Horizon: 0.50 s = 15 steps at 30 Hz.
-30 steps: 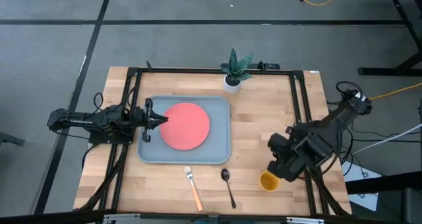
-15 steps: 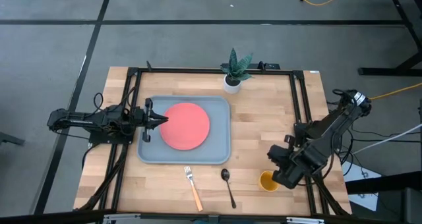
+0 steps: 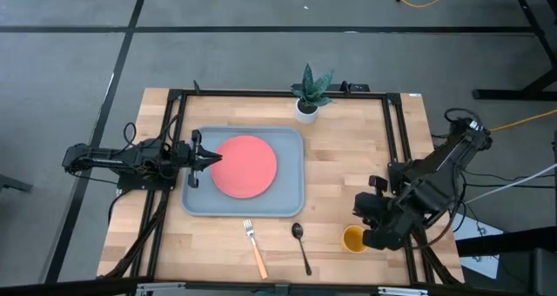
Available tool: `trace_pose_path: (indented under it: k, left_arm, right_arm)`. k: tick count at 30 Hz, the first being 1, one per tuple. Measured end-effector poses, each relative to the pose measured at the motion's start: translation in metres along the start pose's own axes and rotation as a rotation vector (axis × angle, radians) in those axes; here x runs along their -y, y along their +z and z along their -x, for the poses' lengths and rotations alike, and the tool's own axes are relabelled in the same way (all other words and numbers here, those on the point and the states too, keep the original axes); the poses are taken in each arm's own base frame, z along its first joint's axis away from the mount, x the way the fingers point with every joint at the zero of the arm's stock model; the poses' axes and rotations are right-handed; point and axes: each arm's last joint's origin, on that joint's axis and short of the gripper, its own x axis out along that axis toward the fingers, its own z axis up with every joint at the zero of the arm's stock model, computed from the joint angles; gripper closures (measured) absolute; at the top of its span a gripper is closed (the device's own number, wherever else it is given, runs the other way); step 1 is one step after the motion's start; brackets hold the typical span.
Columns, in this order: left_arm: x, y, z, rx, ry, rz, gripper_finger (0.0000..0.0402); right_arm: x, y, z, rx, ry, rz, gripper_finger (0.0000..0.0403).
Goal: Pick and place plate/cup/fork/spoon on tray
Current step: Put the yellow cup on the gray tray
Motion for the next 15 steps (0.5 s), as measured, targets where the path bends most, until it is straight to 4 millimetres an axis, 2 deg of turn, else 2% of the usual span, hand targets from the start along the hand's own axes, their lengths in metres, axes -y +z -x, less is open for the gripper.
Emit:
trace_pose_path:
  k: [4, 7, 10, 15]
  left_arm:
    - [0.000, 0.000, 0.000, 0.000, 0.000, 0.005, 0.0374]
    - [0.000, 0.000, 0.000, 0.000, 0.000, 0.005, 0.0374]
    - [0.000, 0.000, 0.000, 0.000, 0.000, 0.005, 0.0374]
    - [0.000, 0.000, 0.000, -0.001, 0.000, 0.005, 0.0374]
  right_arm:
    - [0.001, 0.015, 0.021, 0.048, 0.047, -0.047, 0.0323]
    - [0.001, 0.017, 0.028, 0.044, 0.066, -0.052, 0.0298]
    - [-0.001, 0.016, 0.026, 0.021, 0.096, -0.014, 0.0282]
    - [-0.008, 0.015, 0.014, 0.046, 0.131, -0.028, 0.0279]
